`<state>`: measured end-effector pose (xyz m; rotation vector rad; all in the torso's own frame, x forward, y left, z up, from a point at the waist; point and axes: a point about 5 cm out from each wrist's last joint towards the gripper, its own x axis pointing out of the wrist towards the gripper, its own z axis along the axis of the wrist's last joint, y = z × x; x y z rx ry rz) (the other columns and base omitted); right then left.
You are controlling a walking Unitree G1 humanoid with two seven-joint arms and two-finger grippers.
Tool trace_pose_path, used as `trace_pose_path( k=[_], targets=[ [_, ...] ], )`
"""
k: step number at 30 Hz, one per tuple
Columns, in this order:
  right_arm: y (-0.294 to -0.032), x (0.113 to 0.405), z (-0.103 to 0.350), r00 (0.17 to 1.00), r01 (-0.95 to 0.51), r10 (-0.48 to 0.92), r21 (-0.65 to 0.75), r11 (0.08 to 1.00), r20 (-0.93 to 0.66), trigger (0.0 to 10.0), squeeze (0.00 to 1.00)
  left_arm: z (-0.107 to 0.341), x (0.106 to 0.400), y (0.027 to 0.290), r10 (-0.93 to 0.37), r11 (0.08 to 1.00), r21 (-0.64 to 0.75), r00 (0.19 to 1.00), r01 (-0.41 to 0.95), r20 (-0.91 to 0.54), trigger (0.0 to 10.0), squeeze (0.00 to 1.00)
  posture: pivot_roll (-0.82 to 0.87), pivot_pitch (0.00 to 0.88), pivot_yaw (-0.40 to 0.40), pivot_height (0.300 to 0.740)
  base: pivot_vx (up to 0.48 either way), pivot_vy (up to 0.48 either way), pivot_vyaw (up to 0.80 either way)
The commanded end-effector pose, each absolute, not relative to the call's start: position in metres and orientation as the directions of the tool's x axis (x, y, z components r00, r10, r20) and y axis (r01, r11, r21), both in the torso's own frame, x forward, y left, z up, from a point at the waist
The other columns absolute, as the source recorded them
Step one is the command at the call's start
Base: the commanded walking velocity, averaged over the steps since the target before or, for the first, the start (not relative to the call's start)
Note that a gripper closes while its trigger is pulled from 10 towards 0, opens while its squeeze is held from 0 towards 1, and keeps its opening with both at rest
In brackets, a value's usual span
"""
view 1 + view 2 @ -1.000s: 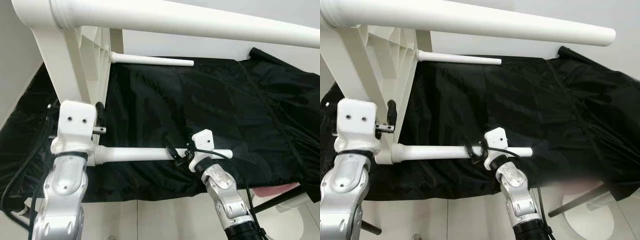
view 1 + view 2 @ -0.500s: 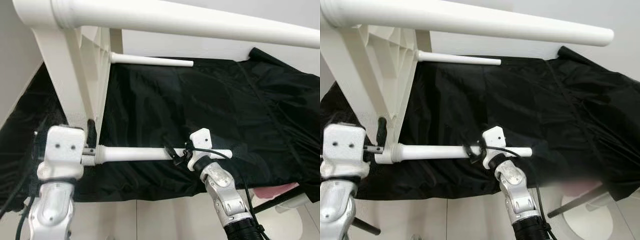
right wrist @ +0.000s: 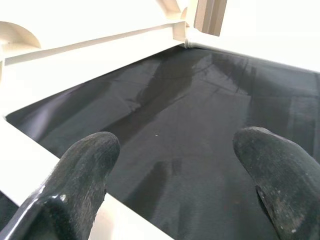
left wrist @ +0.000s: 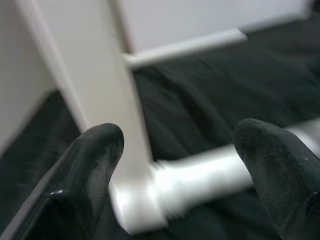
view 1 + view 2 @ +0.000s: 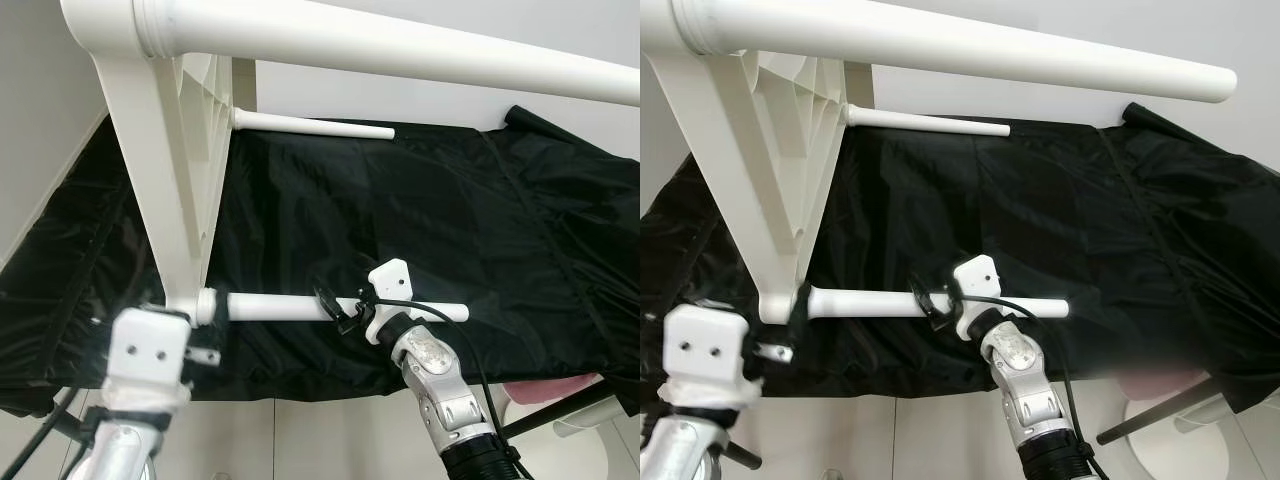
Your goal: Building children table
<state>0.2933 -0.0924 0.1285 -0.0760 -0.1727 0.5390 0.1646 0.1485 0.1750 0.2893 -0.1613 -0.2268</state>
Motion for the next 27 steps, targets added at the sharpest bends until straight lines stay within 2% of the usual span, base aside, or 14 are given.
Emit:
trace_pose_path(
  k=[1,3,7,13,20,24,26,27],
  targets=[
    [-0.094,0.294,0.127,0.846,-0.501,0.514,-0.122,0.857,0.139,10.0,0.0,0.172,0.164,0.144,-0.284,0.922,0.305,0.952,0.238,0.116,10.0,0.0,0.18,0.038,-0.05,0.74,0.0,0.0,0.0],
    [-0.097,0.295,0.126,0.861,-0.476,0.489,-0.113,0.872,0.143,10.0,0.0,0.167,0.164,0.142,-0.292,0.936,0.229,0.953,0.266,0.085,10.0,0.0,0.17,0.035,-0.047,0.74,0.0,0.0,0.0],
    [-0.097,0.296,0.126,0.876,-0.446,0.457,-0.104,0.889,0.155,10.0,0.0,0.16,0.171,0.14,-0.294,0.938,0.208,0.954,0.278,0.053,10.0,0.0,0.16,0.037,-0.037,0.74,0.0,0.0,0.0],
    [-0.106,0.297,0.122,0.941,-0.294,0.301,-0.067,0.954,0.152,10.0,0.0,0.15,0.187,0.133,-0.299,0.941,0.18,0.953,0.286,0.047,10.0,0.0,0.13,0.033,-0.021,0.74,0.0,0.0,0.0],
    [-0.109,0.3,0.124,0.953,-0.251,0.257,-0.055,0.966,0.161,10.0,0.0,0.15,0.193,0.13,-0.316,0.936,0.186,0.946,0.3,0.064,10.0,0.0,0.11,0.029,-0.009,0.74,0.0,0.0,0.0],
    [-0.119,0.302,0.131,0.964,-0.154,0.139,0.053,0.987,0.225,10.0,0.0,0.151,0.214,0.12,-0.319,0.925,0.252,0.941,0.284,0.11,10.0,0.0,0.08,0.036,0.014,0.74,0.0,0.0,0.0],
    [-0.121,0.301,0.13,0.969,-0.13,0.111,0.071,0.989,0.219,10.0,0.0,0.15,0.217,0.118,-0.316,0.924,0.263,0.941,0.277,0.119,10.0,0.0,0.07,0.033,0.02,0.74,0.0,0.0,0.0],
    [-0.121,0.3,0.126,0.975,-0.11,0.101,0.033,0.993,0.199,10.0,0.0,0.149,0.222,0.117,-0.3,0.926,0.279,0.945,0.256,0.129,10.0,0.0,0.07,0.034,0.022,0.74,0.0,0.0,0.0]
  ],
)
